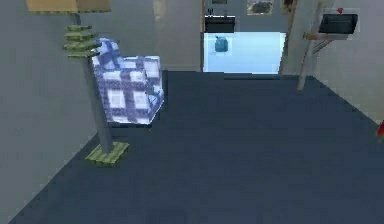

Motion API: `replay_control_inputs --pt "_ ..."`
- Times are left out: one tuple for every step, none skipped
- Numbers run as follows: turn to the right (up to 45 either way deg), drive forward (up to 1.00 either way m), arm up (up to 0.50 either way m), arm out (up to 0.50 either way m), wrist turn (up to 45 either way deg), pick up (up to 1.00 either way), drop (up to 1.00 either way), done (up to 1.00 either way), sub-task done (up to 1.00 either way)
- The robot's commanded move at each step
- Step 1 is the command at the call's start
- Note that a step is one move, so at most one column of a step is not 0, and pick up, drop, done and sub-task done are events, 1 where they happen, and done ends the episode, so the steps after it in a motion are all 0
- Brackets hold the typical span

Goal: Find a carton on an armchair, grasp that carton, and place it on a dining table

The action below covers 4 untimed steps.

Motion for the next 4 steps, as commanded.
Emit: replay_control_inputs --pt "0.0 1.0 0.0 0.0 0.0 0.0 0.0 0.0 0.0" --pt "6.0 0.0 0.0 0.0 0.0 0.0 0.0 0.0 0.0" --pt "0.0 0.6 0.0 0.0 0.0 0.0 0.0 0.0 0.0" --pt "0.0 0.3 0.0 0.0 0.0 0.0 0.0 0.0 0.0"
